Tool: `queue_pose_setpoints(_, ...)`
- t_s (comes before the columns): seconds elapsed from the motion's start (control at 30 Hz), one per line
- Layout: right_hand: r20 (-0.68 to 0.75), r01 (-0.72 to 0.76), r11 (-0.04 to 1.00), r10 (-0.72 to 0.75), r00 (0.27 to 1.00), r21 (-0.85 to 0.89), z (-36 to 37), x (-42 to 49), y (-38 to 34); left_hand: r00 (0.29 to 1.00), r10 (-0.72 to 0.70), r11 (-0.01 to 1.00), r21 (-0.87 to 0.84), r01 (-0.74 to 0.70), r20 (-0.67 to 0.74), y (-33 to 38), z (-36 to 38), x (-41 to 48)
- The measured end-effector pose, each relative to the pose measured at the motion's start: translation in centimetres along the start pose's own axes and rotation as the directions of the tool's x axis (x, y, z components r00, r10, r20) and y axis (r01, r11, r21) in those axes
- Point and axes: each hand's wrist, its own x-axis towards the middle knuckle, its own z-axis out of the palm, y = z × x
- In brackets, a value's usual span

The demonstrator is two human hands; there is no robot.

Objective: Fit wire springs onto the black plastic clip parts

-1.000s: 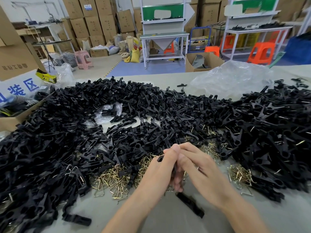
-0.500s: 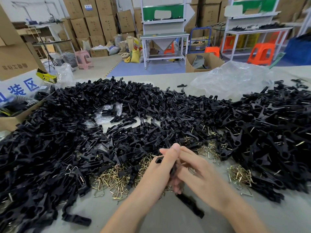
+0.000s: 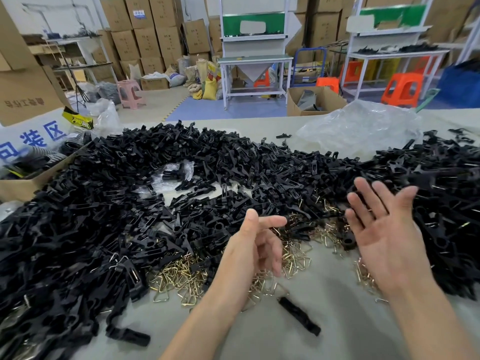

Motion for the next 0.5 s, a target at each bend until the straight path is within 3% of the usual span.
queue_pose_setpoints(0.07,0.001,-0.086,0.996,0.086,0.996,-0.009,0.0,-0.1,0.6,0.98,0.157,0.978,0.154,-0.138,-0.12,0.1,-0.4,-0.4)
queue_pose_setpoints(0.17,0.045,-0.104,0.967,0.118,0.992,-0.232,1.2,-0.7,2.6,0.863,0.414,0.831,0.508,-0.229,-0.288,0.2,-1.9,-0.3)
queue_pose_setpoints(0.23,0.121,-0.062,0.919,0.118,0.986,-0.39,1.8,-1.3,3.5,0.751,0.562,0.649,0.748,-0.139,-0.348,0.3,-3.5,0.0)
queue_pose_setpoints(0.3,0.177,-0.03,0.859,0.139,0.974,-0.511,2.0,-1.6,4.0,0.658,0.644,0.447,0.89,0.088,-0.389,0.7,-5.5,0.2)
queue_pose_setpoints(0.33,0.198,-0.018,0.834,0.152,0.968,-0.552,2.0,-1.7,4.2,0.646,0.644,0.355,0.908,0.222,-0.41,0.7,-6.6,0.3)
queue_pose_setpoints(0.4,0.217,0.002,0.796,0.162,0.963,-0.605,1.8,-1.7,4.7,0.703,0.509,0.234,0.866,0.441,-0.496,0.4,-8.5,0.5)
queue_pose_setpoints(0.5,0.23,0.018,0.767,0.17,0.958,-0.641,1.6,-1.6,5.1,0.823,0.274,0.165,0.867,0.469,-0.498,0.1,-9.9,0.9)
